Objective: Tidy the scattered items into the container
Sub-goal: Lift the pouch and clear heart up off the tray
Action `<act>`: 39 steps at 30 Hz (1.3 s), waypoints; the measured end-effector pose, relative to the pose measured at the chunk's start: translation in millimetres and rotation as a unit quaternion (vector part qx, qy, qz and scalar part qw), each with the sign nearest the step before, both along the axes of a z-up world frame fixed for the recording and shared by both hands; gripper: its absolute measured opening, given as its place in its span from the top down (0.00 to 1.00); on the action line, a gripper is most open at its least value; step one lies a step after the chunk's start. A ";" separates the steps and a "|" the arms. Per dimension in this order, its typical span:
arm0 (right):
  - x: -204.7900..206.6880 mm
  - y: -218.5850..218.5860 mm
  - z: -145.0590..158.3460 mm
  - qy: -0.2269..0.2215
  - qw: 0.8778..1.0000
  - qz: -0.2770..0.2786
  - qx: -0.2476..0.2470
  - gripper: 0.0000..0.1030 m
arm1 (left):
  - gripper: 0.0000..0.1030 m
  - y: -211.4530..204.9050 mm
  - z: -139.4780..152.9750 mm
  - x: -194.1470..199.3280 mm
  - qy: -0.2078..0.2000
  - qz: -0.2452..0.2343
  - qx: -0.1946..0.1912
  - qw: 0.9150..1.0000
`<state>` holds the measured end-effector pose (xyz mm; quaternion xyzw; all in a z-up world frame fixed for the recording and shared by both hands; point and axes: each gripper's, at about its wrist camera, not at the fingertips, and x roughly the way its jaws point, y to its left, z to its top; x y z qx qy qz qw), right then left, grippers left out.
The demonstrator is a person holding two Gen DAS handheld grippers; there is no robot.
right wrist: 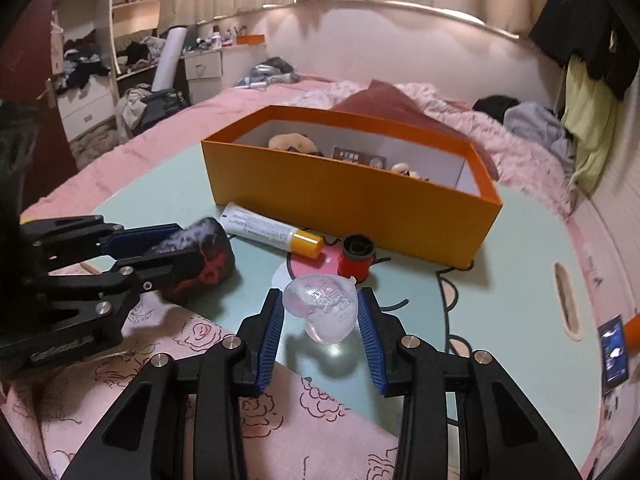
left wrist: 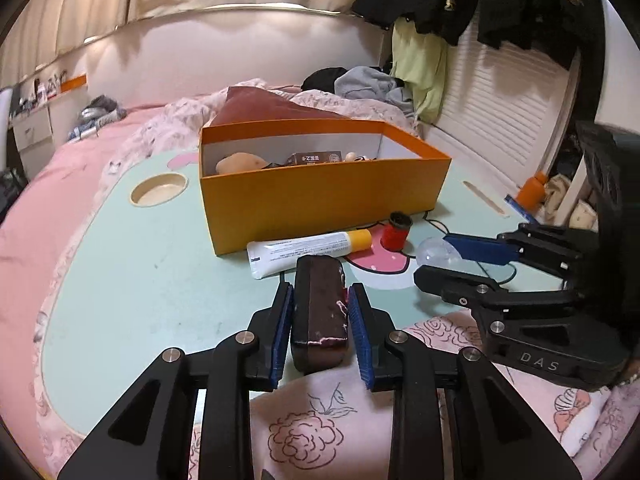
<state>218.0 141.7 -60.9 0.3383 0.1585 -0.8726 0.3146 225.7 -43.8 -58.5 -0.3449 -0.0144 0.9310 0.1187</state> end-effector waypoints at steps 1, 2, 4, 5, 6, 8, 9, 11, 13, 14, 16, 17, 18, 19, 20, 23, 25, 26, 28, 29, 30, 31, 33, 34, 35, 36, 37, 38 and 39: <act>-1.7 -1.7 -0.6 -0.002 1.000 0.000 0.001 0.65 | 0.71 -0.3 0.1 -0.7 -0.001 -0.001 0.000 1.000; -2.9 1.2 -1.9 -0.005 1.000 0.000 0.001 0.65 | 0.71 -1.4 -0.1 -1.6 -0.003 0.000 0.002 1.000; -4.1 0.3 -2.9 -0.008 1.000 -0.002 0.000 0.65 | 0.71 -2.5 0.6 -4.0 -0.007 0.001 0.006 1.000; -4.0 0.9 -3.4 -0.008 1.000 -0.003 -0.001 0.65 | 0.71 -2.8 -0.3 -4.6 -0.011 0.000 0.007 1.000; -4.2 1.4 -3.5 -0.009 1.000 -0.004 -0.001 0.65 | 0.70 -2.6 -2.1 -6.7 -0.019 0.000 0.007 1.000; -1.7 4.3 -3.3 -0.010 1.000 -0.005 -0.002 0.65 | 0.70 -1.5 -4.9 -8.8 -0.027 0.003 0.005 1.000; -1.2 5.4 -3.0 -0.011 1.000 -0.005 -0.003 0.65 | 0.70 -1.7 -5.6 -9.3 -0.029 0.003 0.006 1.000; -1.6 6.5 -3.8 -0.014 1.000 -0.006 -0.004 0.65 | 0.70 -2.4 -6.8 -9.7 -0.031 0.005 0.007 0.999; -2.4 7.4 -4.5 -0.017 1.000 -0.006 -0.006 0.65 | 0.69 -2.9 -9.5 -13.4 -0.043 0.012 0.004 0.999; -3.2 8.0 -4.9 -0.019 1.000 -0.007 -0.007 0.65 | 0.65 -2.9 -11.2 -16.3 -0.051 0.016 0.002 0.999; -3.9 8.5 -5.2 -0.021 1.000 -0.008 -0.008 0.65 | 0.57 -2.5 -13.6 -20.3 -0.062 0.019 -0.001 0.998; -4.0 9.6 -5.9 -0.022 1.000 -0.008 -0.009 0.65 | 0.53 -1.7 -14.2 -22.3 -0.067 0.019 -0.003 0.998; -3.9 10.1 -6.0 -0.023 1.000 -0.008 -0.009 0.65 | 0.52 -0.8 -14.6 -24.5 -0.071 0.018 -0.004 0.997; -4.2 10.1 -6.1 -0.024 1.000 -0.008 -0.010 0.65 | 0.52 -0.3 -15.2 -26.8 -0.074 0.015 -0.003 0.997; -4.0 10.9 -6.4 -0.025 1.000 -0.009 -0.011 0.65 | 0.52 0.5 -15.6 -28.5 -0.074 0.013 -0.002 0.997; -4.0 13.0 -6.8 -0.027 1.000 -0.009 -0.013 0.65 | 0.61 2.2 -15.8 -30.4 -0.071 0.005 0.002 0.997; -4.4 13.7 -6.9 -0.028 0.999 -0.009 -0.014 0.65 | 0.71 0.8 -15.8 -29.5 -0.070 0.007 0.005 0.997; -4.7 13.9 -6.9 -0.029 0.999 -0.009 -0.014 0.65 | 0.71 -1.0 -15.7 -28.7 -0.070 0.006 0.011 0.997; -5.0 14.4 -6.9 -0.030 0.999 -0.010 -0.016 0.65 | 0.71 -4.8 -15.2 -27.4 -0.068 0.006 0.021 0.997; -5.1 14.8 -6.7 -0.030 0.999 -0.011 -0.016 0.65 | 0.71 -7.1 -14.0 -25.7 -0.065 0.009 0.026 0.998; -5.1 15.1 -6.4 -0.030 0.999 -0.012 -0.017 0.65 | 0.71 -9.5 -11.5 -22.5 -0.056 0.013 0.032 0.998; -5.1 15.7 -6.2 -0.029 0.999 -0.013 -0.017 0.65 | 0.71 -12.3 -7.8 -18.9 -0.044 0.018 0.036 0.998; -5.1 16.9 -5.5 -0.027 0.999 -0.015 -0.019 0.65 | 0.71 -17.3 1.3 -10.5 -0.013 0.033 0.041 0.999; -5.0 17.6 -5.1 -0.026 0.999 -0.016 -0.021 0.65 | 0.71 -19.1 5.0 -6.8 -0.001 0.037 0.044 0.998; -5.0 18.5 -4.8 -0.025 0.999 -0.018 -0.022 0.65 | 0.71 -20.5 9.5 -2.8 0.013 0.040 0.048 0.998; -5.0 19.2 -4.6 -0.025 0.999 -0.019 -0.023 0.65 | 0.71 -21.2 13.8 0.8 0.026 0.041 0.050 0.998; -5.1 19.9 -4.4 -0.024 0.999 -0.021 -0.025 0.65 | 0.71 -21.2 17.4 2.5 0.035 0.042 0.050 0.997; -5.2 20.4 -4.3 -0.025 0.999 -0.022 -0.026 0.65 | 0.71 -20.1 19.9 4.2 0.041 0.040 0.048 0.997; -5.5 20.9 -4.4 -0.025 0.999 -0.023 -0.027 0.65 | 0.71 -17.4 21.2 5.4 0.045 0.038 0.043 0.997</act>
